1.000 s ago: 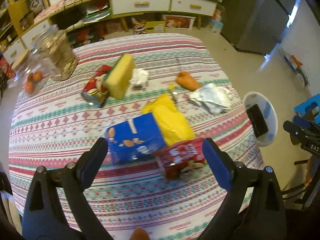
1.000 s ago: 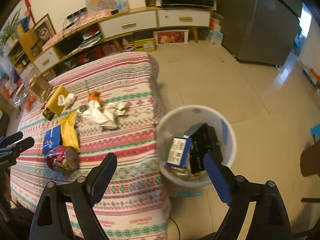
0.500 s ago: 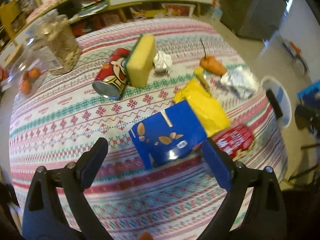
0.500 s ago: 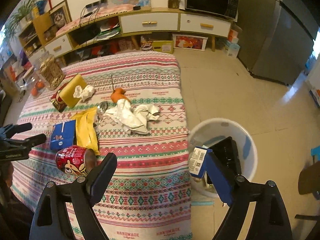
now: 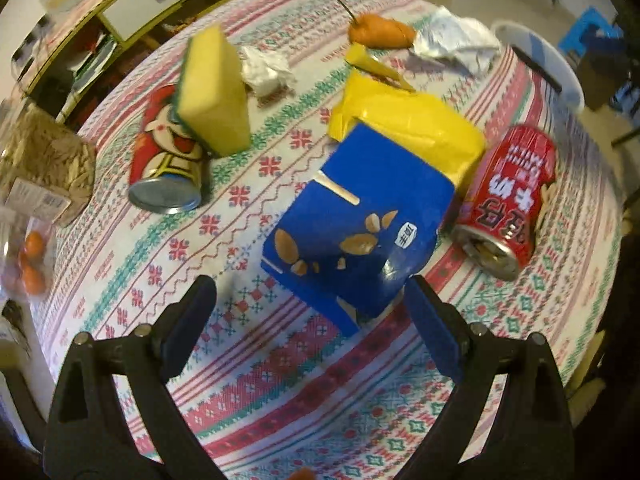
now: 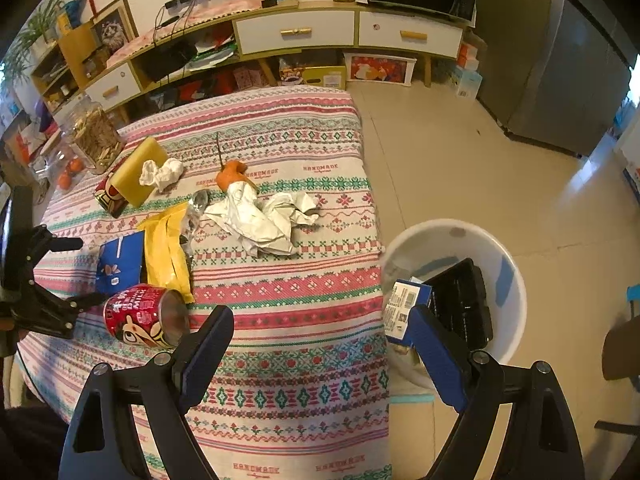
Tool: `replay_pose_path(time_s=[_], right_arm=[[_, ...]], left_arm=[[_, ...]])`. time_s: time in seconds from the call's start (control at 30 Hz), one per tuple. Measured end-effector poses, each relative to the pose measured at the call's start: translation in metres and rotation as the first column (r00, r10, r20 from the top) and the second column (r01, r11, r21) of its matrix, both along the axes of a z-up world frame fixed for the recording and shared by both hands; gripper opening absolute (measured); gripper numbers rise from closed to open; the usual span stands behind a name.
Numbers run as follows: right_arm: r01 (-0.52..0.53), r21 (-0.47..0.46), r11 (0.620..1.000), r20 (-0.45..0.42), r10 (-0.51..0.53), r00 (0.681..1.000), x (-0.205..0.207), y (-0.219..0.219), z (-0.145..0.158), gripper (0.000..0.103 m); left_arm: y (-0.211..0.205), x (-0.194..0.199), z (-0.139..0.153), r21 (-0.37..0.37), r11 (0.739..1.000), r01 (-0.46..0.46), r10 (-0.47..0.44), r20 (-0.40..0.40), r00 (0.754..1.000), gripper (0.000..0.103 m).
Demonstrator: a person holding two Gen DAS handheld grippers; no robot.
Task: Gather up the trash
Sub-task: 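Grasp the blue almond box with the left tool while the right tool grasps crumpled white paper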
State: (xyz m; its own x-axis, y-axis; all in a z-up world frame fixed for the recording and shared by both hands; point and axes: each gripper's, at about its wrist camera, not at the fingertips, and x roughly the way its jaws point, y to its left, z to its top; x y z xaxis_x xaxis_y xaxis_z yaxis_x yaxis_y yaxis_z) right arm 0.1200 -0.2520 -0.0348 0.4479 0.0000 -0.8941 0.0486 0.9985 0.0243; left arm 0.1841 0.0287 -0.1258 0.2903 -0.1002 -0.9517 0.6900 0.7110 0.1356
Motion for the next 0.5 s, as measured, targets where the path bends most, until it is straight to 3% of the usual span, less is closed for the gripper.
replay_pose_path(time_s=[0.33, 0.37, 0.47, 0.5], right_arm=[[0.006, -0.002, 1.0, -0.023, -0.006, 1.0, 0.005, -0.002, -0.01, 0.09], [0.007, -0.003, 1.0, -0.024, -0.007, 1.0, 0.006, -0.002, -0.011, 0.09], [0.009, 0.001, 1.0, -0.028, -0.009, 1.0, 0.011, -0.002, -0.014, 0.09], [0.01, 0.004, 1.0, -0.028, -0.01, 1.0, 0.014, -0.002, -0.015, 0.09]], left_arm=[[-0.031, 0.012, -0.015, 0.06, 0.994, 0.092, -0.094, 0.039, 0.995, 0.095], [-0.032, 0.014, -0.015, 0.047, 0.995, 0.09, -0.092, 0.042, 0.995, 0.093], [-0.034, 0.013, -0.011, 0.01, 0.997, 0.081, -0.081, 0.025, 0.996, 0.073], [-0.033, 0.014, -0.009, 0.003, 0.998, 0.064, -0.064, 0.023, 0.998, 0.073]])
